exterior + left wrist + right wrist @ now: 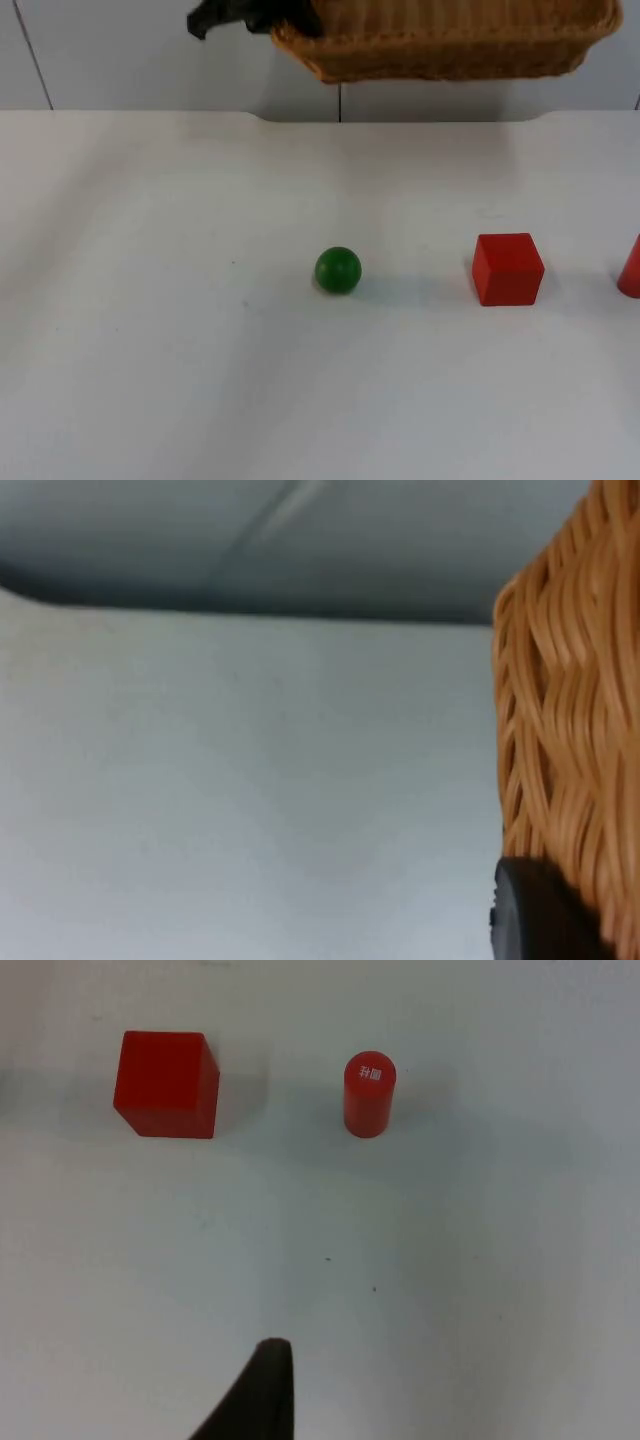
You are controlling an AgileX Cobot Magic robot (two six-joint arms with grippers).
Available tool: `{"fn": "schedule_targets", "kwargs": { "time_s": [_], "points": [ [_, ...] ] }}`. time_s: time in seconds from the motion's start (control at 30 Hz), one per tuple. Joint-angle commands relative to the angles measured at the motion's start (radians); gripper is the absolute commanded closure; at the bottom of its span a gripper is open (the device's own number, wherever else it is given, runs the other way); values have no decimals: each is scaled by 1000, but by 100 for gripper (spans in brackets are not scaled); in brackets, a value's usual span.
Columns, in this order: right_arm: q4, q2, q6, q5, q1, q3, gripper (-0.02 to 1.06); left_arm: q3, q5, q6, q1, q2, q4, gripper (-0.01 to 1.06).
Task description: Pick up the basket with the left hand and place the object to the left of the red cylinder into the basket with the right hand.
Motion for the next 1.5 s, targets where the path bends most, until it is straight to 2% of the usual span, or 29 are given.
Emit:
{"fn": "schedule_targets", "kwargs": {
  "time_s": [0.0, 0.03, 0.33, 0.73, 0.9, 1.03, 1.1, 1.17, 1.2, 1.33, 1.37, 1.47],
  "points": [
    [0, 0, -12, -11, -7, -8, -1, -3, 81, -22, 7, -29, -17, 105],
    [0, 0, -12, -11, -7, -8, -1, -3, 128, -39, 10, -51, 26, 105],
    [0, 0, -12, -9, -7, -8, -1, -1, 230, -84, 12, -125, 127, 105],
    [0, 0, -12, -3, -5, -8, -1, -1, 225, -73, 7, -130, 105, 105],
    [0, 0, -12, -3, -5, -8, -1, -1, 251, -71, 48, -135, 10, 105],
    [0, 0, -12, -3, -5, -8, -1, 21, 251, -70, 72, -168, 32, 105],
    [0, 0, -12, -3, -5, -8, -1, 122, 251, -69, 84, -244, 32, 105],
    [0, 0, -12, -3, -5, -8, -1, 271, 205, -46, 94, -332, 32, 105],
    [0, 0, -12, -3, -5, -8, -1, 271, 205, -46, 94, -332, 32, 105],
    [0, 0, -12, -3, -5, -8, -1, 682, 35, 35, 123, -575, 19, 105],
    [0, 0, -12, -3, -5, -8, -1, 682, 35, 35, 123, -575, 19, 105],
    [0, 0, -12, -3, -5, -8, -1, 1013, -147, 142, 165, -761, -94, 105]
  ]
}}
